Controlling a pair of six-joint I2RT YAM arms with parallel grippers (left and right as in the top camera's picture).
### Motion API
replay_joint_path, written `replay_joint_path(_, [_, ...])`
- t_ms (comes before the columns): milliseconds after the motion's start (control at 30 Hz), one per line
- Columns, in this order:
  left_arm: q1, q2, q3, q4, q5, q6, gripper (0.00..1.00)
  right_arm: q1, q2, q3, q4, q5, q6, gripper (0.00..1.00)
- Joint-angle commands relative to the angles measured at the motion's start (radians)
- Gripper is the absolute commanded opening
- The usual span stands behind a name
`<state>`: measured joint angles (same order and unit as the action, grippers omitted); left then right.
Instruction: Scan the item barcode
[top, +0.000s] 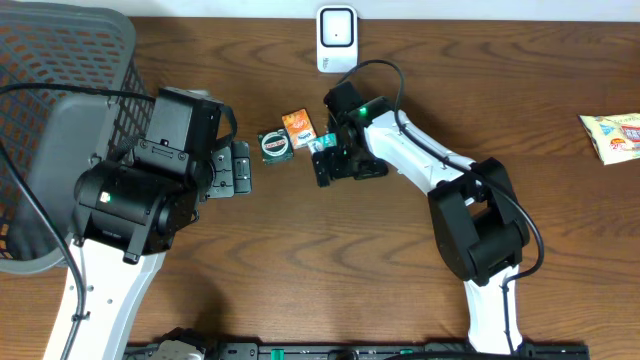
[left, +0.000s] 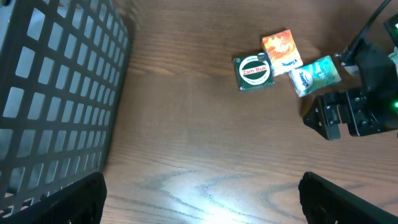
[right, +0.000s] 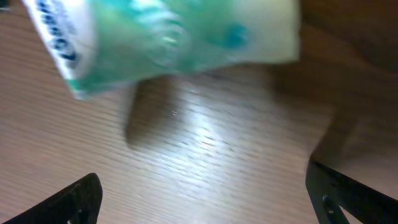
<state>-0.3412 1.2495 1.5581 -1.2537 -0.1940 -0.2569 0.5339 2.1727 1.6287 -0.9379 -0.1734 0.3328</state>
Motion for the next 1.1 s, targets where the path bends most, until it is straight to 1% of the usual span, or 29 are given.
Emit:
replay_joint_path(0, [0.005, 0.005, 0.008, -0.003, -0.017, 0.009, 0.98, -0.019, -0.091, 0.02, -0.019, 0.043, 0.047, 0.99])
replay_joint_path(300, [0.005, 0.005, 0.008, -0.003, -0.017, 0.01, 0.98, -0.026, -0.223, 0.02, -0.049, 0.086, 0.048, 0.99])
replay_joint_path(1067, [0.005, 0.005, 0.008, -0.003, -0.017, 0.01, 0.98, -0.022, -0.224, 0.018, -0.047, 0.086, 0.048, 0.99])
